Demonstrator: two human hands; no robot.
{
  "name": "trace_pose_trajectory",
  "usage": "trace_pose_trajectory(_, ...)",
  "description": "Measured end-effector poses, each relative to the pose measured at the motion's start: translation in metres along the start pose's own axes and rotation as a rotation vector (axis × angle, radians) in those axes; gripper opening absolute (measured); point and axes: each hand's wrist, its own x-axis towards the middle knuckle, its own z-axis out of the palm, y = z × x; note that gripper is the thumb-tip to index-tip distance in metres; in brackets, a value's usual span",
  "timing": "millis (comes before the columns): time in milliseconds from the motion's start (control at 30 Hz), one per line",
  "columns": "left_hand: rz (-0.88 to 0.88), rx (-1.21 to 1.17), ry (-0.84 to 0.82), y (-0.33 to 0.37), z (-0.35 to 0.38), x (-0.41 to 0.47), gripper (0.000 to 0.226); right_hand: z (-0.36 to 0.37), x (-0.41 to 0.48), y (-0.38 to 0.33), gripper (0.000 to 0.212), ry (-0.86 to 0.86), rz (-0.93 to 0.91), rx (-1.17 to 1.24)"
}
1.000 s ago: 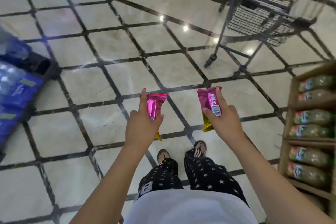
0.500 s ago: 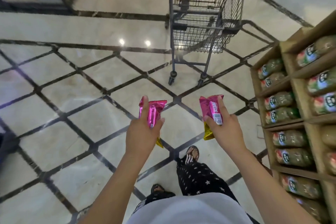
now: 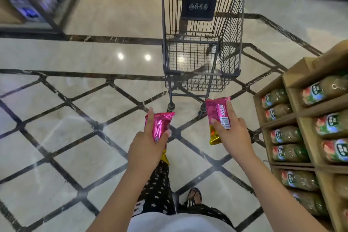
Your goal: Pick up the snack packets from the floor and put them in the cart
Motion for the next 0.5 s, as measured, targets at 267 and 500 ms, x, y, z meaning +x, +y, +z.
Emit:
trace_pose_trajectory(267,0.159,0.062,-0.063,0.04,-0.044,0.154,0.08,0.019,0.108,-0.067,0.076,0.109,0.074,0.113)
trace_pose_trajectory(500,0.242,0.103,-0.144,0.082,-0.053,0.252,0.082,0.011,0.182,-0.091,0.076,0.189,0.108,0.145)
